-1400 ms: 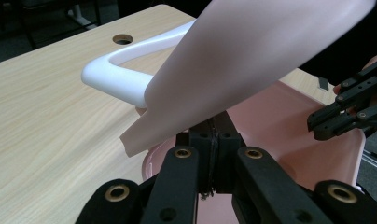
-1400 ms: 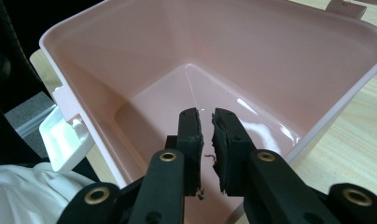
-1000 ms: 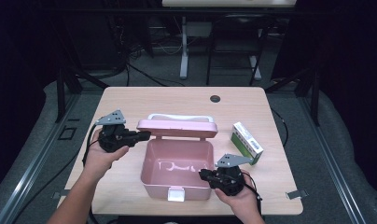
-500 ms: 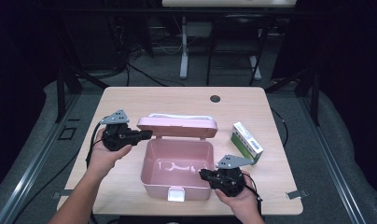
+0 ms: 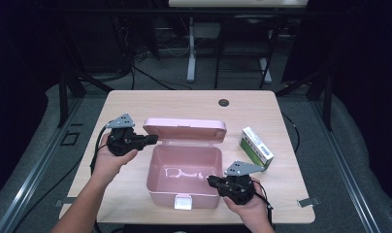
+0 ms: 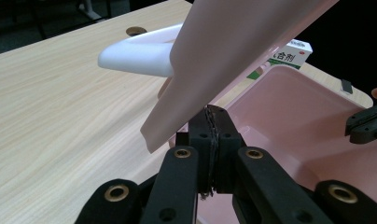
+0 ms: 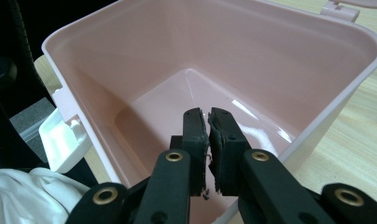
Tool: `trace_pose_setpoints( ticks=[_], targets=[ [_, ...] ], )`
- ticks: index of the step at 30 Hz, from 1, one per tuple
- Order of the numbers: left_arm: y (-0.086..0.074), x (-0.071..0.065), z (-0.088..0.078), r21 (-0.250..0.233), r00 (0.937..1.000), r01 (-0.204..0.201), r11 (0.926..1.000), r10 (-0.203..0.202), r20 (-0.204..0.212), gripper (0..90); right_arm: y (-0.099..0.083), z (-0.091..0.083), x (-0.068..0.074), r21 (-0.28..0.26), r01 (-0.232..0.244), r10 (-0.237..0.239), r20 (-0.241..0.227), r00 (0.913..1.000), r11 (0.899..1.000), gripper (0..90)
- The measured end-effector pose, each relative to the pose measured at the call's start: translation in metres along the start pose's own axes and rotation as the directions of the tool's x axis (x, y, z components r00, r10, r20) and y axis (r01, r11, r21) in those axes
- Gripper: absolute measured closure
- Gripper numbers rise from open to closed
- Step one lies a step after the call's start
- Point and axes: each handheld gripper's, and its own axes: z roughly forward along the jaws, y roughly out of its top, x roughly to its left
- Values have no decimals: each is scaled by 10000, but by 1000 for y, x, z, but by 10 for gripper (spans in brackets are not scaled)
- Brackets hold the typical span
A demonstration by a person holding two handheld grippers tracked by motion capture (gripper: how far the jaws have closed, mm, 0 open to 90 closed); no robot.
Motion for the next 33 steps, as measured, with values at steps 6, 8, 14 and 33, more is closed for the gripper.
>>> trace_pose_setpoints(
  ticks=[6,8,14,33],
  targets=[
    [-1,2,1,-19,10000,54,10000,-54,-54,889,0,0,0,-1,15,-15,-42,10000,10000,846],
    [-2,3,2,-2,9999,99,10000,-99,-62,887,0,0,0,-13,14,-14,-74,10000,10000,844],
    [-3,6,3,-29,9998,184,9998,-185,-80,884,0,0,0,-22,8,-8,-82,10000,10000,844],
    [-8,13,7,51,9990,384,9993,-382,-234,867,-1,0,-1,-59,-27,26,-126,9999,10000,836]
  ],
)
